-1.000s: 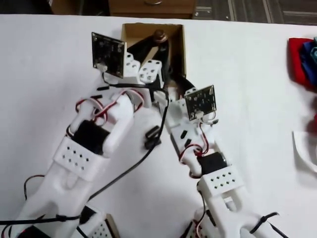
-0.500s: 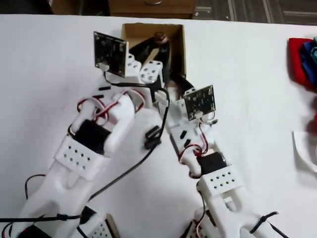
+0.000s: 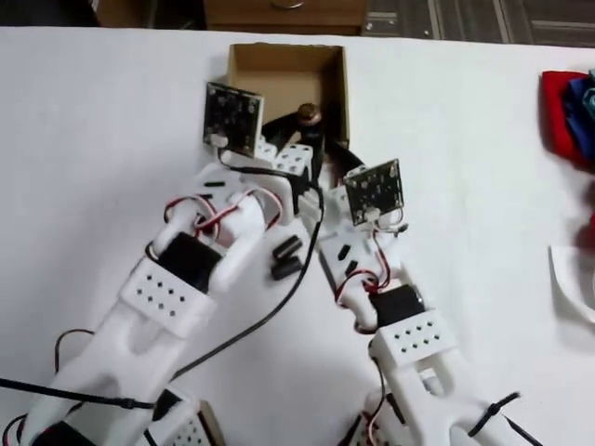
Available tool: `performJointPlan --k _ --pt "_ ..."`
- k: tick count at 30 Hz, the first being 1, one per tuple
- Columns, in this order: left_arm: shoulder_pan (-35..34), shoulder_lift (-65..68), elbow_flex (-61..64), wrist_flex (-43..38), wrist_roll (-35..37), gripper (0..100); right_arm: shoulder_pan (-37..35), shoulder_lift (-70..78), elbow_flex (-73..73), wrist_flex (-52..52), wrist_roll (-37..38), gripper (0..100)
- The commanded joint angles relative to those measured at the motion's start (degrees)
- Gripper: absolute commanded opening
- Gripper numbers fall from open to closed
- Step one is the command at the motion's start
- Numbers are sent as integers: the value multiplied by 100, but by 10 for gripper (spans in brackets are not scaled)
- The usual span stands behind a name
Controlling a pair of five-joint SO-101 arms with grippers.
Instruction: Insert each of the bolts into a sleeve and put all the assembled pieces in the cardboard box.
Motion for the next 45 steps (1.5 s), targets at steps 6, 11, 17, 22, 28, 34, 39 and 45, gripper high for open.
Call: performJointPlan --k 6,11,17,22,28,34,39,45 --pt "-114 -193 -752 747 -501 28 -31 -31 -79 -136 53 22" --pt "-114 -281 -1226 1415 -862 66 -31 -31 -79 -136 53 22" --pt "-114 -316 -1235 1785 -826 249 -31 -31 -79 -127 53 22" --pt "-123 -316 -1402 1793 -853 228 -31 -22 -79 -119 53 22" --pt "-316 -316 -2527 1864 -870 167 -31 -22 -79 -119 53 22" --pt "-624 -325 -4180 2892 -835 120 22 -22 -176 -57 -633 22" --pt "-1468 -686 -5042 3868 -870 120 233 31 -2180 2967 -1231 21" --pt "-3015 -923 -4110 5468 -1345 118 13 1341 -4396 5701 -1222 23"
